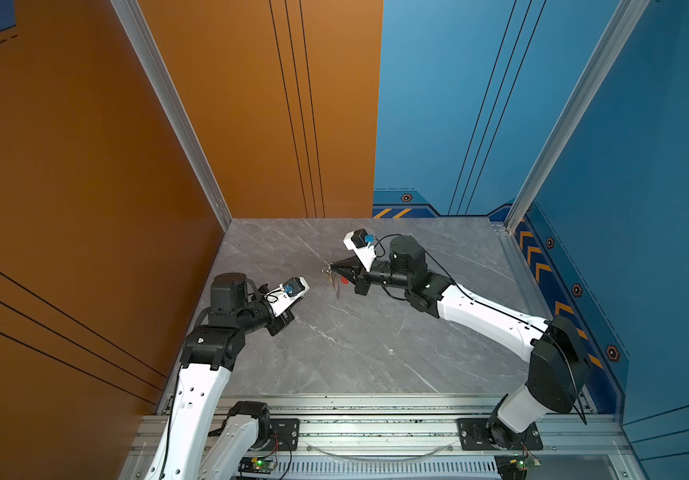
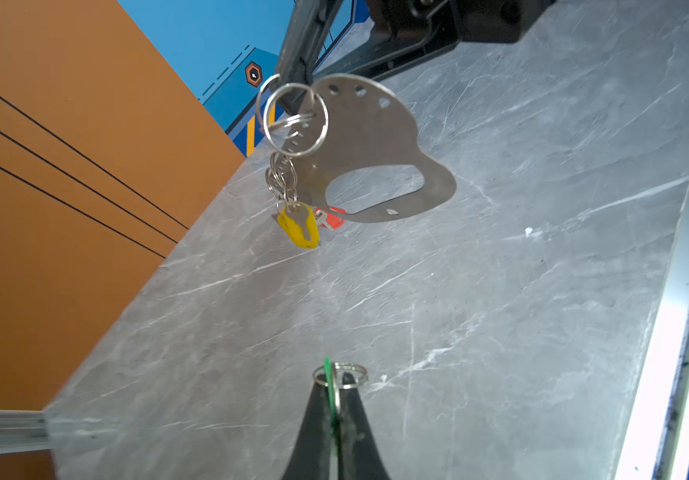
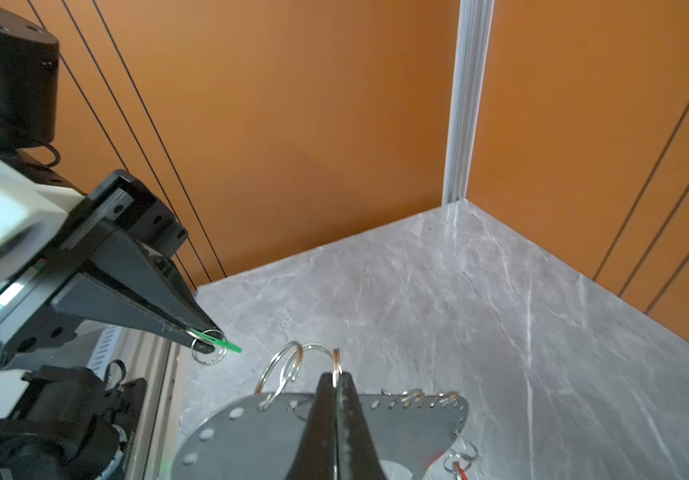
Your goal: Remove the keys from the keyring
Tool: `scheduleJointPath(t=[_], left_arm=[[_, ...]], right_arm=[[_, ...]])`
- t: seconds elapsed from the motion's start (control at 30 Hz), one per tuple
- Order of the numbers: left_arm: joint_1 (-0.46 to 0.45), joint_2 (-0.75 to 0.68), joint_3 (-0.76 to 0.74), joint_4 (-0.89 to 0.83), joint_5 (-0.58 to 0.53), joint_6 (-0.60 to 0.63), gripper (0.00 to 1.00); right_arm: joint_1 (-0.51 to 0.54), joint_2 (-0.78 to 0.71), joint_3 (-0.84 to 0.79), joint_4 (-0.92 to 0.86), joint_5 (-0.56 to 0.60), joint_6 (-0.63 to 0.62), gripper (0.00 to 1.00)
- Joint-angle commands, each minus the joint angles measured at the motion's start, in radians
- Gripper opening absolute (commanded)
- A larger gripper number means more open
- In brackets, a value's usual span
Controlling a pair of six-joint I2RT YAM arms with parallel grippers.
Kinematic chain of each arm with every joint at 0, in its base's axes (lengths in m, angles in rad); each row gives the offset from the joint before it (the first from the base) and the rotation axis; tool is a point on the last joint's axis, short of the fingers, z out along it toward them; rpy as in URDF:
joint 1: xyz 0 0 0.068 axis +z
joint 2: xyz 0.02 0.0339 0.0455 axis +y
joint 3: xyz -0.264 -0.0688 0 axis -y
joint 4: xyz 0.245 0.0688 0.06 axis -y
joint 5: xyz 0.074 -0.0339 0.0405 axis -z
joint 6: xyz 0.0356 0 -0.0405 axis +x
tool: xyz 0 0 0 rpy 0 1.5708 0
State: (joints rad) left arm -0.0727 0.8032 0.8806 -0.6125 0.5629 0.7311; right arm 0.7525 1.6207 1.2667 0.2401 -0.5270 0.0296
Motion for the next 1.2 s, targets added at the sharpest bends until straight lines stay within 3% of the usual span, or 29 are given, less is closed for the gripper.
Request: scheduleJointPath(t=[0.0,0.27,0.5,0.7,0.9,1.03,1.17], left_arm=[[-0.029,-0.009,-0.126,0.144,0.053,-0.172,0.0],[-0.18,0.167,-0.322,0.475,-0.061,-0.273,0.0],[-0.246,0.375,-0.349,0.625,-0.129,-0.317,0.0],[-0.262,0.491,-0.317,0.616,-0.155,-0.296,0.03],[-0.259,0.575,-0.276,0.595,-0.158,-0.285,0.19],[-0.254,0.585,-0.248,0.578,-0.154,-0.282,0.4],[-0.225,0.545,-0.202,0.51,-0.145,-0.289,0.47]], right_arm=[[-0.028,-0.063,-0.039,-0.073,0.047,-0.054,0.0],[-0.103,-0.126,-0.07,-0.165,0.059,-0.088,0.0],[-0.134,-0.16,-0.099,-0.173,0.061,-0.063,0.0],[-0.149,-0.182,-0.133,-0.141,0.056,-0.029,0.0],[-0.151,-0.193,-0.165,-0.117,0.054,-0.01,0.0],[-0.161,-0.195,-0.171,-0.1,0.044,0.009,0.0],[-0.177,-0.191,-0.178,-0.05,0.015,0.064,0.0]])
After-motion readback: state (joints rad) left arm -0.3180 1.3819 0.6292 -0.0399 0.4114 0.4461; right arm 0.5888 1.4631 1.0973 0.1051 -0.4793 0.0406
